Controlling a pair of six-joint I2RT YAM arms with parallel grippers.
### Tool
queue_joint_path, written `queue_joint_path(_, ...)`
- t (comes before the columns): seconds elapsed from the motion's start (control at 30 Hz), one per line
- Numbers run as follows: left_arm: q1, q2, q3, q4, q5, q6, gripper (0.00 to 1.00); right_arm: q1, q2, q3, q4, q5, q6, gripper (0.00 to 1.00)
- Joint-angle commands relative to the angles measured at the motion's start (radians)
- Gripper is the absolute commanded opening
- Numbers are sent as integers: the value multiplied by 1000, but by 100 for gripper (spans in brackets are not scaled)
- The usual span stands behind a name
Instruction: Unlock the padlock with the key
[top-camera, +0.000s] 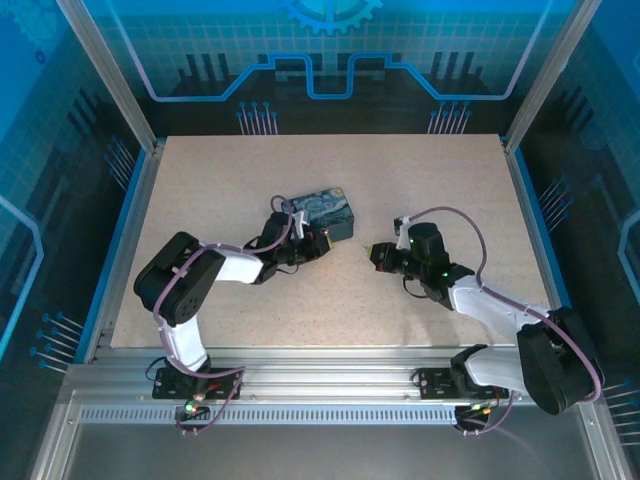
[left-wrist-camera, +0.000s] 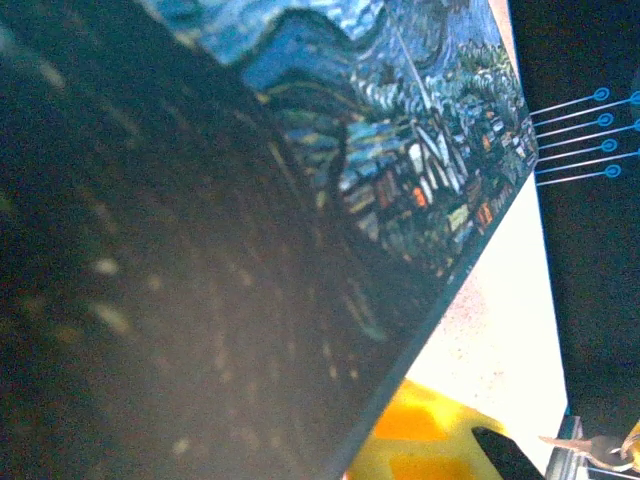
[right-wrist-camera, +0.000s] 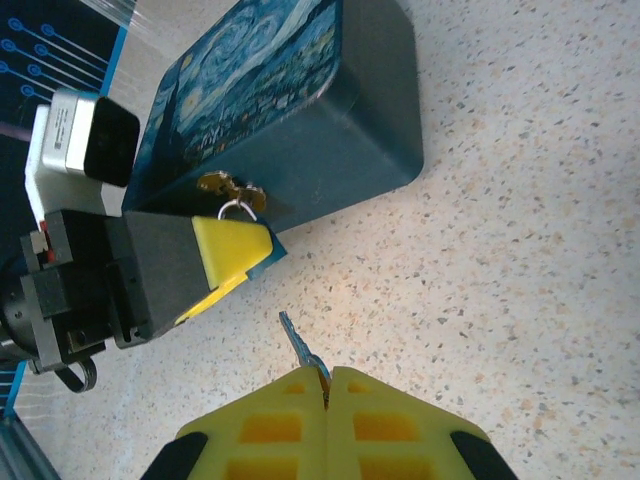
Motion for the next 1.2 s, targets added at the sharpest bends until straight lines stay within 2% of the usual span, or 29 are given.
queue_joint_path(0.0, -6, -1, 34, 26, 45, -50, 0, 30, 11, -27, 115, 2, 49, 0)
queue_joint_path(0.63, -3, 12, 78, -43, 81, -188, 0, 121, 259, -52, 431, 28, 240, 0)
queue_joint_path(1.17, 2, 12, 82, -8, 99, -246, 0, 133, 421, -58, 657, 32, 372, 0)
